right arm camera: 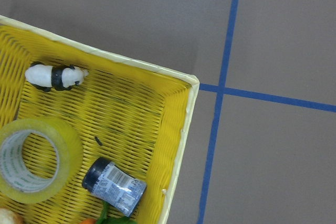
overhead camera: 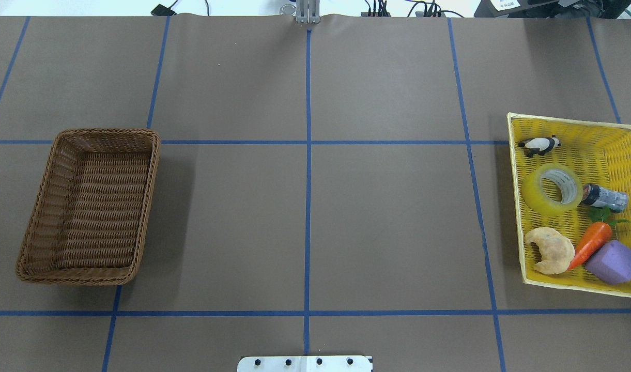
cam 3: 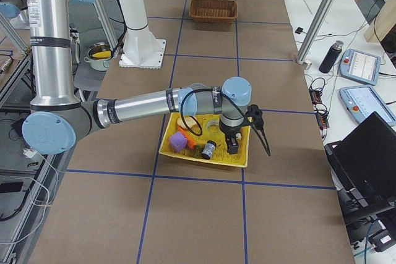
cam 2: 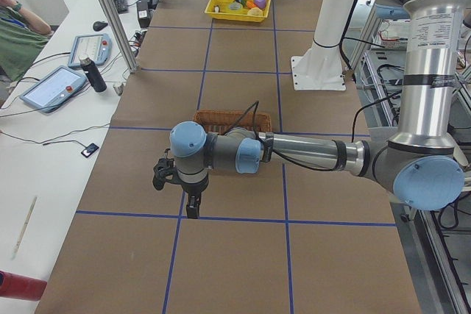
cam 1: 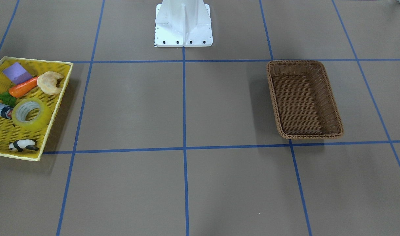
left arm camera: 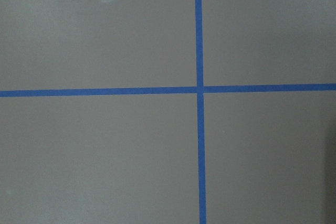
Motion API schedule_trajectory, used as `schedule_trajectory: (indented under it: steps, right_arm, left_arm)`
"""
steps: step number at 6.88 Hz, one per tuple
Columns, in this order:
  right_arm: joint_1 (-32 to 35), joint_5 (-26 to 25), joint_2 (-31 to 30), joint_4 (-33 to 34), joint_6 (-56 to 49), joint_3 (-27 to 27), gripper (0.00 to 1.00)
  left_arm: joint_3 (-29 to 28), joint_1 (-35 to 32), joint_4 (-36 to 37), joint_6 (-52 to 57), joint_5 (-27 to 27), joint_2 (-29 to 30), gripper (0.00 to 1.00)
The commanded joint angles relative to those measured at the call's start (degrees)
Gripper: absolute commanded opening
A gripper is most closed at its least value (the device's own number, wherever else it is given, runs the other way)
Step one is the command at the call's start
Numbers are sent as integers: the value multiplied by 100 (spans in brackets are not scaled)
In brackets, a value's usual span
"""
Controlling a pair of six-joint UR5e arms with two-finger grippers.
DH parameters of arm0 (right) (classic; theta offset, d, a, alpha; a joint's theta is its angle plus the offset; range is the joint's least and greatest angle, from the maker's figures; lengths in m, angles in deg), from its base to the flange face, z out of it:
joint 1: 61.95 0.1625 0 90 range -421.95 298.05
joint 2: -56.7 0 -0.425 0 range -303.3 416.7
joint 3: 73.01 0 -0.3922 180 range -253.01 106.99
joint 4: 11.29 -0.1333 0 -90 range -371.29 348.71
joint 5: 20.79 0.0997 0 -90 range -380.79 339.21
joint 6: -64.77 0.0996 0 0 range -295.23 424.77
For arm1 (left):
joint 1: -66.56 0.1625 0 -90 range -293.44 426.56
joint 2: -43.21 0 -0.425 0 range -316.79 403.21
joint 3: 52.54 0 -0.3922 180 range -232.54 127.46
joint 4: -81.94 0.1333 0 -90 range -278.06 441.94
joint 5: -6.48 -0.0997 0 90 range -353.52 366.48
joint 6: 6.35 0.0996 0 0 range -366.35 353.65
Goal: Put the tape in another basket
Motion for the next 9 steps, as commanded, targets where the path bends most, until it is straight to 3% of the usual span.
schedule_trajectory:
  steps: [1, 5, 9]
  right_arm:
    - [-550, -511, 225, 4, -950, 79, 100]
    - [-1271, -478, 358, -13, -1615, -17, 100]
    - [-1729, -479, 577, -443, -1527, -815, 100]
  left_arm:
    - [7, 7, -47, -31, 57, 9, 99]
    - [7, 7, -56, -4, 67, -8, 99]
    - [-19, 7, -56, -22, 58, 1, 99]
